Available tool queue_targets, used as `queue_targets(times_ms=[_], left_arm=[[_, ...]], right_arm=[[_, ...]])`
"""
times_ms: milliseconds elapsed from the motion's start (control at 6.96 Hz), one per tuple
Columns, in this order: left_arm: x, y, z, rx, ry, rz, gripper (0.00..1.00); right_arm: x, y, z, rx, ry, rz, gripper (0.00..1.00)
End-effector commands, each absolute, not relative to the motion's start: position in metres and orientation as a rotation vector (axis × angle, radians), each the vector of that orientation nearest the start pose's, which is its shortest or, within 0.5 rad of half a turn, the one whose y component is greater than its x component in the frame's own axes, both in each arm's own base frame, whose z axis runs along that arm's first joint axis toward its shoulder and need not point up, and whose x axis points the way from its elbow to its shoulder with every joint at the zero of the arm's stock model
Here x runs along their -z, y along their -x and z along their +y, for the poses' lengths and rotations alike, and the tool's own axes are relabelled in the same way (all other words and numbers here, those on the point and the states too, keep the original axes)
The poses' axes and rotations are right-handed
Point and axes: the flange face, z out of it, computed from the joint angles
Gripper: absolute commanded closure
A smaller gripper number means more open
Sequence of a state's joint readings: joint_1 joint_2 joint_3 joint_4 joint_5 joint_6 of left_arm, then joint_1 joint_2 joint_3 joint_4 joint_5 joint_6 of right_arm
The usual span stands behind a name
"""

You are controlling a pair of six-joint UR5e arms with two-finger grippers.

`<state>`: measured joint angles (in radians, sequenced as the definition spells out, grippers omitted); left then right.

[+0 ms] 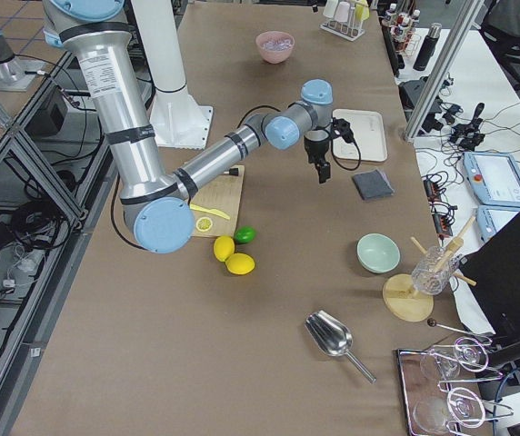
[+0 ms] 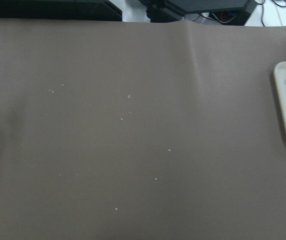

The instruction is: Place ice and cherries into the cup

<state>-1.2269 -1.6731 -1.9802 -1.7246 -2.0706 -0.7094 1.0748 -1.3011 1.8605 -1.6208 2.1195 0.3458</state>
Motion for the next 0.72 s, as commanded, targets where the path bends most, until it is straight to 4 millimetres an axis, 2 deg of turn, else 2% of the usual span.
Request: queue_targets(times_ms=[0,144,287,431,575], left_arm=[[-0.435,-0.046,-0.511,0.091,-0.354,0.669,0.02],[-0.447,-0.013,-0.512,0.094,-0.356,0.650,0.02],[-0.455,0.019,-0.504,0.063,-0.329,0.685,0.02],[-0.481,0.058,-0.493,0.058,-0.294,0.711,0.02],[-0.517,0.089,-0.482,0.056,-0.269,0.723,0.02]], right_arm=[[-0.467,0.052,-0.543,0.316,-0.120,-0.599,0.00],[-0.497,-0.007,-0.520,0.240,-0.063,-0.587,0.00],[-0.541,-0.053,-0.485,0.252,-0.039,-0.595,0.00],[-0.567,-0.088,-0.454,0.166,-0.017,-0.674,0.00],[-0.585,-0.108,-0.433,0.104,0.005,-0.692,0.00]])
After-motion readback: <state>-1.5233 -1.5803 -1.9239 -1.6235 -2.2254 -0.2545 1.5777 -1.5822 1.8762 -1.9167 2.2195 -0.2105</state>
